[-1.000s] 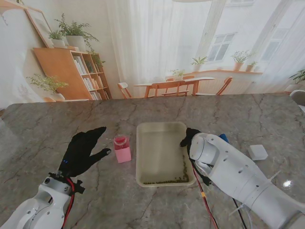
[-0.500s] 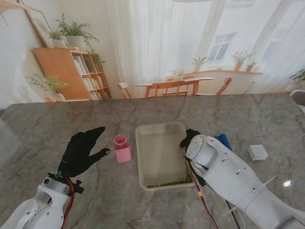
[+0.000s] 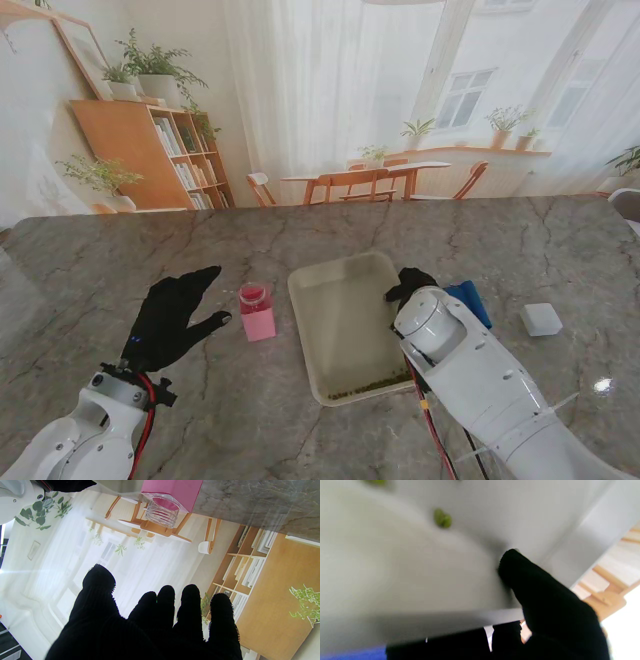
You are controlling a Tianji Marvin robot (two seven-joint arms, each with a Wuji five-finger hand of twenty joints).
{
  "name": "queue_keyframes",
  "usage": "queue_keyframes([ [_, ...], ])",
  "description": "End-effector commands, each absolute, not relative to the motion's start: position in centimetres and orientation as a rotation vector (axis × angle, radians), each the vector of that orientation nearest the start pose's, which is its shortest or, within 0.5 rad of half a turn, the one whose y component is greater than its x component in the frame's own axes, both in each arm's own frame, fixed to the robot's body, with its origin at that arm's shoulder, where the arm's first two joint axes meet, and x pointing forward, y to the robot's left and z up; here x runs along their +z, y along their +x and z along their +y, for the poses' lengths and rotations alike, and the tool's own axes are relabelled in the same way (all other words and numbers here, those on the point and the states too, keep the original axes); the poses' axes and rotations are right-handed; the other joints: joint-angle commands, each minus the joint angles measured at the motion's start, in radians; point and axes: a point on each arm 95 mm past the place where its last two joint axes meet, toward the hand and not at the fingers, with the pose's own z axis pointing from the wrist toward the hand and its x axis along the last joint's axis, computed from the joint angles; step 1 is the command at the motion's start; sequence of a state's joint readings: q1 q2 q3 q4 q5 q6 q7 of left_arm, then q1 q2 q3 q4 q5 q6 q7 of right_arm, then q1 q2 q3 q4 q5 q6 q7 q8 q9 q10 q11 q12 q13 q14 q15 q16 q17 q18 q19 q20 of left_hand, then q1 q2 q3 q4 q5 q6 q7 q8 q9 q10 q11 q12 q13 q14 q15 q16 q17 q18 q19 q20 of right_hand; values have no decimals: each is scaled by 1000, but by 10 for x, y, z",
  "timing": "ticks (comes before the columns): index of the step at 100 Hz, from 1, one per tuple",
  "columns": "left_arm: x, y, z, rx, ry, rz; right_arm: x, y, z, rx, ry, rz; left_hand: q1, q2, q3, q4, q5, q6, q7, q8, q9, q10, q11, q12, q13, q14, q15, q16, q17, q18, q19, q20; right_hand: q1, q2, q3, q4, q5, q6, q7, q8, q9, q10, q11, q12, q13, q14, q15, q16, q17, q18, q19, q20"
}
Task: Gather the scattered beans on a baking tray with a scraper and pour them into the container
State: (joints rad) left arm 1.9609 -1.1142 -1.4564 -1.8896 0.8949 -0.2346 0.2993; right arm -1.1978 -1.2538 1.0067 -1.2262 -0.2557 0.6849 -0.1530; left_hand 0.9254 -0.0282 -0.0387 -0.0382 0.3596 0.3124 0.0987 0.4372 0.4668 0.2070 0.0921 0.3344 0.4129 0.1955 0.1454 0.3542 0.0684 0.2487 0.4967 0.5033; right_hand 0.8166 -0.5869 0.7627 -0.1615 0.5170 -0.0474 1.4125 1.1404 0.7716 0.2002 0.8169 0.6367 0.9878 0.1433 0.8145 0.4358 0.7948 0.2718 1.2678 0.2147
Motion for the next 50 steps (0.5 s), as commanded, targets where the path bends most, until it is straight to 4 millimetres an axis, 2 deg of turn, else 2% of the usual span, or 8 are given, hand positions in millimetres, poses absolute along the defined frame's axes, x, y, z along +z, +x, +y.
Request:
queue_keyframes([
  [1, -288, 304, 22, -1850, -1151, 1181, -382, 472, 4, 1041, 2192, 815, 23, 37, 1, 6, 17, -15, 2, 4, 11, -37, -4, 16, 17, -6, 14, 3, -1, 18, -14, 16, 57, 30, 169, 82, 60, -136, 63, 41, -22, 118, -249, -173, -42, 120, -297, -146, 28, 13, -25, -43],
  [9, -288, 305, 22, -1850, -1152, 1181, -380, 472, 2, 1067, 2229, 722, 24, 37, 0, 6, 17, -15, 2, 4, 12, -37, -4, 16, 18, -6, 14, 3, 0, 18, -14, 16, 54, 25, 223, 107, 57, -141, 62, 93, -10, 130, -248, -212, -29, 130, -338, -168, 45, 13, -48, -92],
  [19, -288, 305, 22, -1850, -1152, 1181, -378, 472, 1, 1082, 2280, 601, 24, 38, 0, 6, 17, -15, 2, 4, 12, -35, -4, 16, 18, -6, 14, 3, 0, 20, -13, 16, 60, 23, 274, 133, 60, -138, 67, 151, 16, 131, -237, -217, -4, 128, -351, -176, 78, 5, -38, -126],
  [28, -288, 305, 22, -1850, -1152, 1181, -376, 472, 2, 1080, 2338, 485, 23, 37, 0, 6, 18, -15, 2, 4, 11, -36, -4, 16, 19, -6, 14, 4, 1, 21, -12, 16, 96, -34, 347, 107, 61, -144, 62, 229, 58, 114, -229, -201, 39, 107, -342, -179, 118, -19, -1, -153],
  [43, -288, 305, 22, -1850, -1152, 1181, -374, 473, 4, 1061, 2411, 333, 24, 38, 0, 6, 17, -13, 2, 4, 12, -37, -4, 16, 20, -5, 15, 4, 0, 22, -11, 16, 165, -136, 425, 44, 77, -125, 64, 253, 132, 58, -177, -164, 116, 83, -276, -182, 213, -98, 88, -154],
  [50, -288, 305, 22, -1850, -1152, 1181, -373, 474, 5, 1053, 2440, 268, 24, 39, 0, 6, 17, -14, 2, 4, 12, -37, -4, 16, 20, -5, 15, 4, 0, 23, -11, 16, 184, -181, 452, 15, 83, -118, 67, 259, 150, 8, -124, -120, 132, 78, -241, -171, 240, -126, 112, -146],
])
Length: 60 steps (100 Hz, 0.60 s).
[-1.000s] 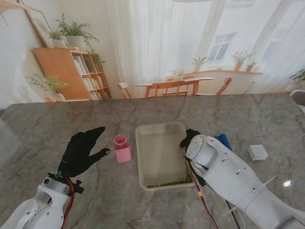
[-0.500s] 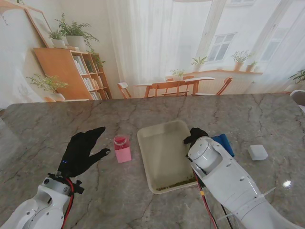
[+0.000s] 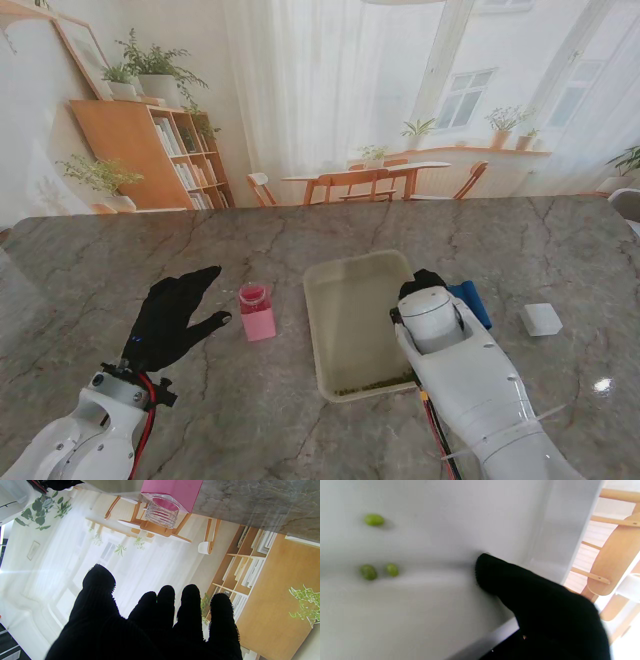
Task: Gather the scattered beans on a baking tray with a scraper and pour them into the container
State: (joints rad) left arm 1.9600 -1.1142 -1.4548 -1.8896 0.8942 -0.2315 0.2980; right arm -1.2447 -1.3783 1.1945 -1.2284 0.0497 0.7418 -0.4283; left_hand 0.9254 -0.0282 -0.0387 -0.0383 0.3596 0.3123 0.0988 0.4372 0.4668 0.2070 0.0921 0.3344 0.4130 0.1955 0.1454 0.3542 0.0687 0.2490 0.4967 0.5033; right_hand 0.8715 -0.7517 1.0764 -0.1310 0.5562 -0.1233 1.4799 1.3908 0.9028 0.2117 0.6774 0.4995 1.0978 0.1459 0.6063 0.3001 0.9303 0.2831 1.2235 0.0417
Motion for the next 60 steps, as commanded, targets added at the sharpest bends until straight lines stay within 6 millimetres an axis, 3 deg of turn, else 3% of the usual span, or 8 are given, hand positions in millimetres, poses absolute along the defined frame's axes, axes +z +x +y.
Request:
queue_keyframes([
  [1, -288, 305, 22, -1850, -1152, 1181, -373, 474, 5, 1052, 2444, 258, 22, 39, -1, 6, 17, -15, 2, 4, 12, -37, -4, 17, 21, -5, 15, 4, 0, 23, -11, 16, 132, -22, 141, -18, 45, -41, 0, 9, 21, -11, 23, 23, 25, 75, -28, -33, 107, -140, 159, 29],
  [7, -288, 305, 22, -1850, -1152, 1181, -372, 475, 6, 1044, 2468, 204, 23, 39, 0, 6, 17, -15, 2, 4, 11, -36, -4, 16, 20, -5, 15, 4, 0, 22, -11, 16, 143, -49, 164, -34, 54, -32, 4, 14, 26, -40, 62, 47, 38, 68, 2, -9, 113, -153, 178, 24],
  [12, -288, 305, 22, -1850, -1152, 1181, -371, 475, 6, 1039, 2483, 165, 23, 38, 0, 6, 17, -14, 2, 4, 11, -36, -4, 16, 20, -5, 15, 4, 0, 23, -10, 16, 152, -67, 181, -49, 62, -28, 6, 20, 26, -68, 109, 52, 45, 61, 19, 13, 112, -153, 207, -43],
  [30, -288, 305, 22, -1850, -1152, 1181, -368, 477, 6, 1038, 2518, 31, 23, 40, 0, 6, 17, -13, 2, 4, 11, -37, -4, 16, 20, -5, 14, 4, -1, 22, -10, 15, 173, -98, 226, -64, 92, -18, 22, 34, 21, -178, 263, 99, 58, 14, 88, 85, 99, -127, 219, -83],
  [48, -288, 305, 22, -1850, -1152, 1181, -368, 478, 5, 1059, 2529, -106, 23, 41, 0, 6, 17, -14, 2, 4, 11, -36, -4, 16, 21, -5, 15, 5, 0, 22, -10, 15, 177, -114, 269, -54, 117, -10, 31, 46, 22, -246, 368, 116, 58, -12, 162, 129, 91, -91, 237, -95],
  [60, -288, 304, 22, -1845, -1153, 1182, -367, 478, 4, 1106, 2513, -185, 22, 40, 0, 6, 17, -15, 2, 4, 12, -36, -4, 16, 21, -5, 15, 5, 0, 23, -10, 15, 180, -127, 288, -48, 133, -11, 36, 49, 23, -268, 407, 135, 49, -21, 219, 166, 87, -65, 246, -93],
])
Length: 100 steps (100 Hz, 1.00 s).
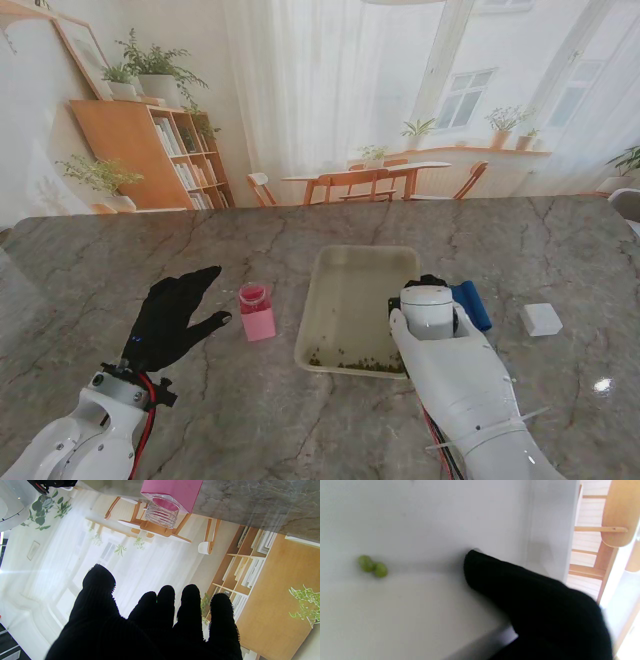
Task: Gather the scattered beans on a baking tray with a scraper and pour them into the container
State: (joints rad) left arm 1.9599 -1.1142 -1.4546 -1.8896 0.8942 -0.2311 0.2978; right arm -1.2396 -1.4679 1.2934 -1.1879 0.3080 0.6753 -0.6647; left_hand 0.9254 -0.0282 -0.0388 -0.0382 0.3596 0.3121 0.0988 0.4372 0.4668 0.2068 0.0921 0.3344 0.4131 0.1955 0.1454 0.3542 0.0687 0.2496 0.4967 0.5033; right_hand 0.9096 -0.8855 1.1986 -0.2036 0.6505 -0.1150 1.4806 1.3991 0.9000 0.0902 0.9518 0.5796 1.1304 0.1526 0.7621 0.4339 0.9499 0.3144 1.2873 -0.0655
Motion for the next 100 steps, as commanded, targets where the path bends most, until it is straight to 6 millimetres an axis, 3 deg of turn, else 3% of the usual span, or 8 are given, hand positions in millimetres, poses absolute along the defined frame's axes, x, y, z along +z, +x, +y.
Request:
queue_keyframes([
  [1, -288, 304, 22, -1844, -1153, 1183, -367, 478, 4, -1424, -3222, 246, 22, 41, 0, 6, 17, -15, 2, 4, 11, -36, -4, 16, 21, -5, 15, 5, -1, 22, -10, 15, 142, 6, 167, 25, 40, -18, 36, 41, 27, -147, 135, 57, 15, -29, 67, 35, 67, -93, 183, 14],
  [50, -288, 304, 24, -1829, -1143, 1177, -339, 486, 9, -1658, -3017, 513, 22, 42, -1, 6, 17, -13, 2, 4, 10, -34, -4, 16, 21, -4, 15, 5, -1, 20, -11, 15, 148, -24, 189, 8, 61, -38, 41, 41, 35, -184, 153, 119, 4, -46, 146, 127, 76, -81, 214, 45],
  [100, -286, 300, 29, -1795, -1132, 1170, -264, 524, 19, -1864, -2922, 496, 22, 41, 0, 6, 17, -12, 2, 4, 11, -33, -4, 16, 21, -4, 15, 5, -1, 20, -11, 15, 155, -22, 184, 2, 46, -45, 38, 46, 13, -196, 160, 163, -25, -59, 171, 175, 74, -87, 213, 65],
])
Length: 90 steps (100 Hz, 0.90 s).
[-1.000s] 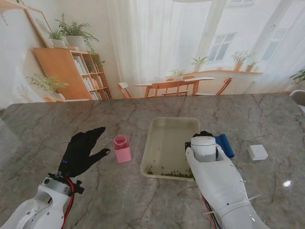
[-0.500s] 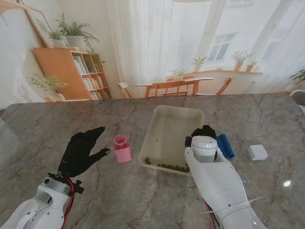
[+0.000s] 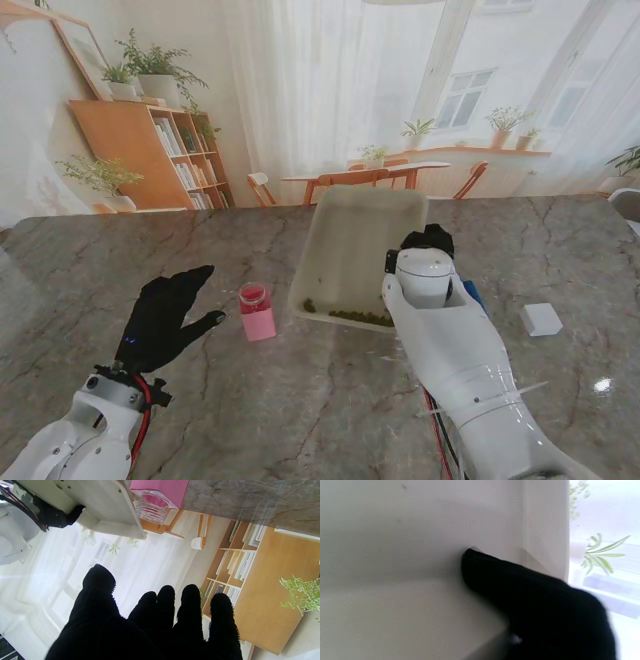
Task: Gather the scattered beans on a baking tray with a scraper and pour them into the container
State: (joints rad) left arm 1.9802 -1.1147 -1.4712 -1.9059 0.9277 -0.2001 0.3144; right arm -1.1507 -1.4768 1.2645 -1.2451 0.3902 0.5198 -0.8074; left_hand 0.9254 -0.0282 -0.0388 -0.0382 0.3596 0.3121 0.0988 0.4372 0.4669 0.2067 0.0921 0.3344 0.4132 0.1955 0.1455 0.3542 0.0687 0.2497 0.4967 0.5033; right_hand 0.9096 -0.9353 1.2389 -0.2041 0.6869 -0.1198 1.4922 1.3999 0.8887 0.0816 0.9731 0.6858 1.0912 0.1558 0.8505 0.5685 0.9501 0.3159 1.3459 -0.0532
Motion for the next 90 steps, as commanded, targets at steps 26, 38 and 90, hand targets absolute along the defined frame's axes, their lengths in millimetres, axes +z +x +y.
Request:
queue_keyframes([
  [26, -287, 305, 34, -1767, -1135, 1176, -230, 546, 28, -1961, -2885, 418, 21, 41, 0, 6, 16, -13, 2, 4, 11, -35, -4, 17, 21, -4, 15, 5, 0, 19, -10, 16, 165, 18, 148, -2, 6, -34, 27, 51, 16, -191, 153, 73, -1, -61, 100, 49, 71, -86, 152, 56],
  [38, -289, 308, 36, -1753, -1145, 1185, -224, 554, 35, -1981, -2870, 413, 23, 41, 1, 7, 16, -12, 2, 4, 11, -32, -4, 16, 20, -3, 15, 5, -1, 19, -11, 16, 172, 10, 153, -11, 2, -24, 28, 56, 7, -187, 162, 83, -15, -55, 117, 49, 63, -76, 154, 64],
  [90, -283, 319, 40, -1704, -1135, 1215, -196, 584, 64, -2108, -2733, 374, 19, 43, -1, 6, 17, -11, 2, 3, 11, -32, -4, 16, 19, -2, 15, 5, -2, 20, -11, 16, 186, -73, 243, -30, -4, 19, 32, 78, 4, -179, 213, 124, -25, -62, 232, 32, 59, -30, 195, 119],
])
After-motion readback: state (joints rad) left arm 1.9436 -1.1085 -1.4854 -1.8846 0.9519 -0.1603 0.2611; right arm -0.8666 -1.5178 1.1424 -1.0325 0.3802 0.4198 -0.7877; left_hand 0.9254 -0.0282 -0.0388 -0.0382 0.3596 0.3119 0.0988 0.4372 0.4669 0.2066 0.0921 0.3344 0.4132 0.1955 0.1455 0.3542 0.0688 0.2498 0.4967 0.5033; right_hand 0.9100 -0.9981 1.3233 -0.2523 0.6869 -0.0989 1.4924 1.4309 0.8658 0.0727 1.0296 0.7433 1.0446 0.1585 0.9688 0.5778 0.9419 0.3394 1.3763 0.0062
